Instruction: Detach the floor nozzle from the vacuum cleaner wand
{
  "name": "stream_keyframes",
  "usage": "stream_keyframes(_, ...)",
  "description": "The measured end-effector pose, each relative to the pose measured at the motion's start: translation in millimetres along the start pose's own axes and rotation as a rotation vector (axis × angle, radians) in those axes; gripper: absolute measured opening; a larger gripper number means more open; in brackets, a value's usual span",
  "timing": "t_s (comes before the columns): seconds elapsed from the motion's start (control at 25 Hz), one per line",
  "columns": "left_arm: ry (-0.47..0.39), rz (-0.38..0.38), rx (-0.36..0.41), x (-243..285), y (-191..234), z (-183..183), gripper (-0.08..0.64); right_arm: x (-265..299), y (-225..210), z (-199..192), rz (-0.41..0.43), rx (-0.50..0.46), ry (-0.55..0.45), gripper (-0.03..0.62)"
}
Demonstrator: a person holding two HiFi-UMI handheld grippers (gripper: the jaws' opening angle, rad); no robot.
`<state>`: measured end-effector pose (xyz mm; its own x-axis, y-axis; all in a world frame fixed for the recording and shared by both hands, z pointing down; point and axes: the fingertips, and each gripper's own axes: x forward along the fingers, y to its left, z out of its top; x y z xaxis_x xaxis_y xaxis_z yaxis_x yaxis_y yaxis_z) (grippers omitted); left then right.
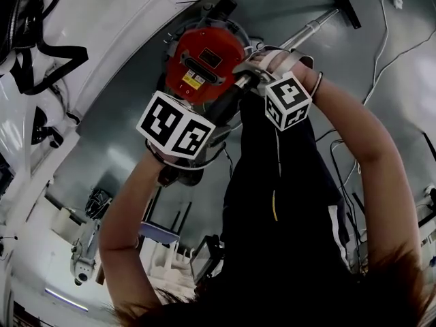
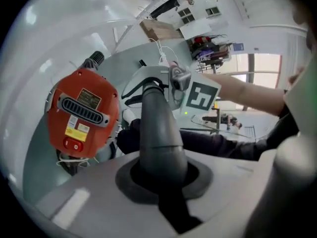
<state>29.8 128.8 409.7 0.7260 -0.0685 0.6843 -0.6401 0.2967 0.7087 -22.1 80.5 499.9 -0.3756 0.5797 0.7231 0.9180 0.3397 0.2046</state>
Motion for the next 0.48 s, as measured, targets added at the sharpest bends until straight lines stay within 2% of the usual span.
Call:
stream_keyframes(0.12, -0.018, 0.048, 0.024, -2, 0, 5, 0.052, -3, -1, -2, 0.039, -0.012, 0.016, 0.061)
stream_keyframes(0.32, -0.013, 0.123, 0.075, 4, 0, 1, 0.054, -13, 1, -2, 0.021, -0.034, 0.027, 0.108)
stream_keyframes(0.36, -0.015, 0.119, 0.07, 5, 2, -1, 0.053, -16, 0, -2, 0.013, -0.026, 0.02, 0.169)
stream_keyframes(0.4, -0.019, 0.11, 0.061, 5, 4, -2, 0.053, -21, -1, -3, 0.008, -0.016, 0.017, 0.269)
stream_keyframes(0.48, -0.027, 0.099, 0.051, 5, 3, -4, 0.054, -28, -1, -7, 0.015, -0.009, 0.018, 0.227)
